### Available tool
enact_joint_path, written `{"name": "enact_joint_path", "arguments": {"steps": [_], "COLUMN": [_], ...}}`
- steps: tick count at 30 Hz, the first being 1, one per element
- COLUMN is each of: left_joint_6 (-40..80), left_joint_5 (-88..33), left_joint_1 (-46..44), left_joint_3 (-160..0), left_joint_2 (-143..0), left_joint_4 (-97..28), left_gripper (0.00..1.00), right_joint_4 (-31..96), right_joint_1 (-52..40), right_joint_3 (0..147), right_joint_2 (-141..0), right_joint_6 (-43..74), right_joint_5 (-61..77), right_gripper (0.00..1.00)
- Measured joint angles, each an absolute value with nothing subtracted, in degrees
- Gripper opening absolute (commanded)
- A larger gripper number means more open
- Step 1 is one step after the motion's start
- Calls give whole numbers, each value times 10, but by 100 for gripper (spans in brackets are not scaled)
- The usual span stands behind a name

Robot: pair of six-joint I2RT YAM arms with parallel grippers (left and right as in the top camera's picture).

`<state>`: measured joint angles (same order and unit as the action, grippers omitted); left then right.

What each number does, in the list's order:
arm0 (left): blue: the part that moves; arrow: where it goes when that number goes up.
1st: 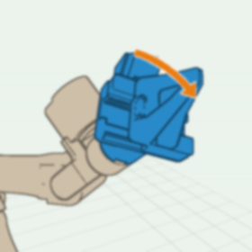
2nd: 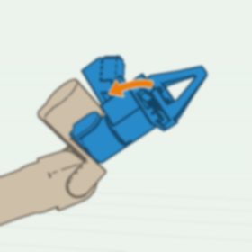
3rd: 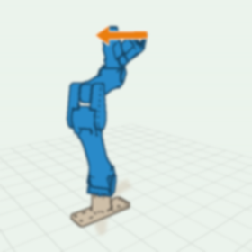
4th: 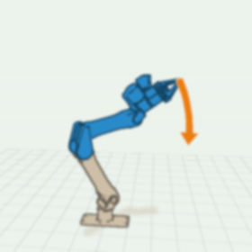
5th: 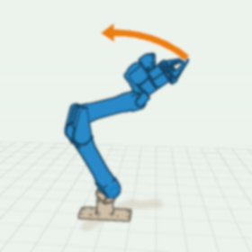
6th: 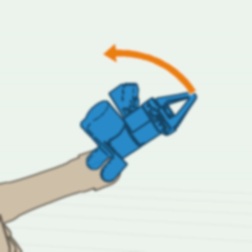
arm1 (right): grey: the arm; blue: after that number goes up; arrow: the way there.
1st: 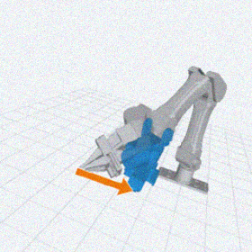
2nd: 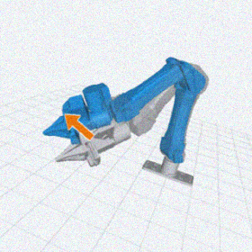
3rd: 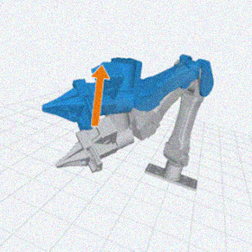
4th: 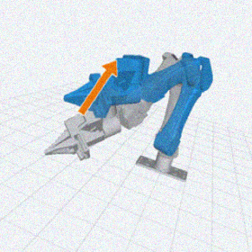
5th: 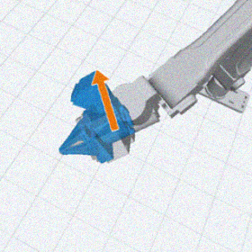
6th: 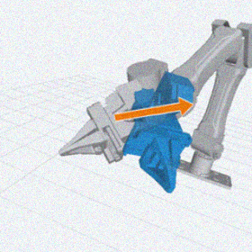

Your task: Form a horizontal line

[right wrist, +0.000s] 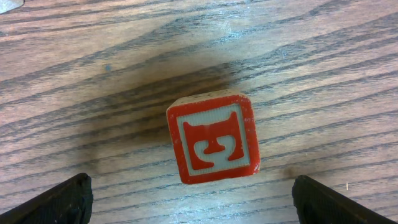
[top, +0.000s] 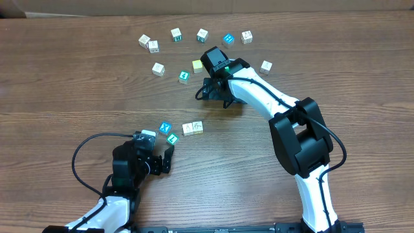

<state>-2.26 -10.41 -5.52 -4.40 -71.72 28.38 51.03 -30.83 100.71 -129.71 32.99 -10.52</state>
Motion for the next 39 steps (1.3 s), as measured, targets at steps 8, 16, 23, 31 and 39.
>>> {"name": "enact_joint_path", "arguments": {"steps": [8, 16, 23, 31, 39], "left_joint_6": [-1, 6, 7, 8, 7], "left_joint_5": [-91, -91, -88, -83, -80], "left_joint_1": [-55, -55, -55, -55, -55], "left_joint_3": [-27, -10, -7, -5, -5], "left_joint_2": [-692, -653, -603, -531, -448], "left_joint_4": [284, 278, 219, 147, 84], "left_gripper": [100, 100, 100, 99, 99], "right_joint_4": [510, 510, 510, 510, 510], "right_joint_1": [-308, -308, -308, -309, -308], "right_joint_3": [1007, 1007, 1007, 1007, 1007], "right_joint_2": [-1297, -1297, -1297, -1297, -1297], "right_joint_6": [330, 330, 330, 330, 330], "right_joint_5": [-105, -105, -105, -105, -105], "right_gripper": [100, 100, 100, 100, 100]}}
